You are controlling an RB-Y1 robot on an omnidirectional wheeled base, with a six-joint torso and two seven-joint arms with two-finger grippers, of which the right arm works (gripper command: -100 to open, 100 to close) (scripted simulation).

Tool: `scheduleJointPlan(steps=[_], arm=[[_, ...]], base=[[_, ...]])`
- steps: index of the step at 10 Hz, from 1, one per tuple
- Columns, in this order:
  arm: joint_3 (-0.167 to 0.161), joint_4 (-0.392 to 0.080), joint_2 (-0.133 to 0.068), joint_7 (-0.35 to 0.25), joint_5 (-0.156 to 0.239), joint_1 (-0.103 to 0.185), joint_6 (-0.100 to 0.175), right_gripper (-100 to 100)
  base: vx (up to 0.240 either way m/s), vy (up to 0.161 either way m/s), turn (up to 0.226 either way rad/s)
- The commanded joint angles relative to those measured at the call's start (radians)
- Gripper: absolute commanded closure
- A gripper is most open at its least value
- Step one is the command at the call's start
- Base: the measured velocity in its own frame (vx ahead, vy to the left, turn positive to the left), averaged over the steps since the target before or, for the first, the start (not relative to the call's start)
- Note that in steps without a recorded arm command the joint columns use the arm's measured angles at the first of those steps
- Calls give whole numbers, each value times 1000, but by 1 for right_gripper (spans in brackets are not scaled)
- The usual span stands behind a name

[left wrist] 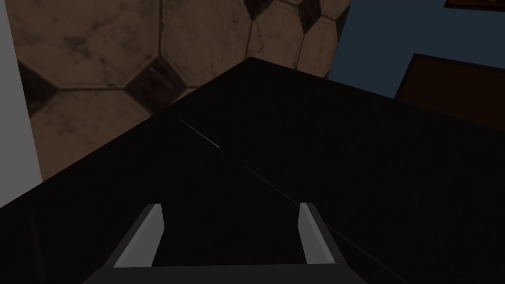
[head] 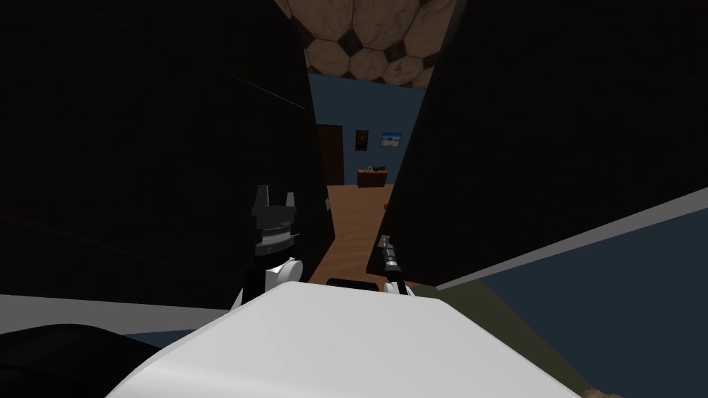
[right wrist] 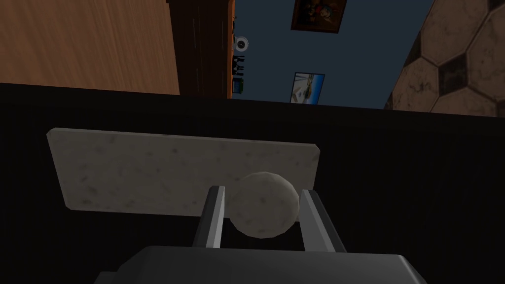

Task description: Push the door open

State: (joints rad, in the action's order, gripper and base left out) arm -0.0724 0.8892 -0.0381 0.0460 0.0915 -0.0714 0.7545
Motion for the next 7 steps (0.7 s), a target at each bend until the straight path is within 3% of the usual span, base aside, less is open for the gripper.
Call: scheduleJointPlan(steps=[1, 7], arm=[[1, -7, -9, 11, 12, 6, 2, 100], [3, -33, -32, 57, 61, 32, 12, 100]], base=[[93, 14, -94], [193, 1, -122]])
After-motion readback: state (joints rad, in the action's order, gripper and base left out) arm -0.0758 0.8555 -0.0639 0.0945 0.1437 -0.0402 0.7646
